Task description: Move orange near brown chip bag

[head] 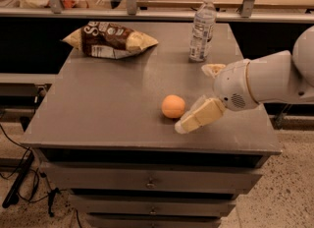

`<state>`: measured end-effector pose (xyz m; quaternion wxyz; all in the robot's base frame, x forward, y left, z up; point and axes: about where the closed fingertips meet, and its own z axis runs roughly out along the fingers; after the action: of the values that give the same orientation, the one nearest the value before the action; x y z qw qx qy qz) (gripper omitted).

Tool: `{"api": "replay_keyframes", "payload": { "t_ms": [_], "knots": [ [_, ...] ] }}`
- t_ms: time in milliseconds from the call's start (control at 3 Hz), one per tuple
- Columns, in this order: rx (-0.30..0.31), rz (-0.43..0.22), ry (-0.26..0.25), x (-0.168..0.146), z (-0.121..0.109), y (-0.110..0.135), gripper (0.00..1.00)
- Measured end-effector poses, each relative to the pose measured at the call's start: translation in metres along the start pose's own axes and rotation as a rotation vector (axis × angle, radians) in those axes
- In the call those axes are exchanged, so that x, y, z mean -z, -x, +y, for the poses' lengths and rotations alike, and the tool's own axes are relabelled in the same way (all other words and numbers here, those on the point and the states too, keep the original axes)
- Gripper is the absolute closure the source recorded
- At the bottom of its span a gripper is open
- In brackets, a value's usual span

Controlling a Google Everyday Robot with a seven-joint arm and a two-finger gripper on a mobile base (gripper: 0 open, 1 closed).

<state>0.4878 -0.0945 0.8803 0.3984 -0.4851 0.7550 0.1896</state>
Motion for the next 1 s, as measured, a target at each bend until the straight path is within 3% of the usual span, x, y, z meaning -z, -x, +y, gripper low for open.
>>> {"api": "replay_keyframes", "payload": {
  "t_ms": [1000],
  "knots": [
    [-0.028, -0.013, 0.025, -0.024, 0.006, -0.011, 0.0]
  ]
}}
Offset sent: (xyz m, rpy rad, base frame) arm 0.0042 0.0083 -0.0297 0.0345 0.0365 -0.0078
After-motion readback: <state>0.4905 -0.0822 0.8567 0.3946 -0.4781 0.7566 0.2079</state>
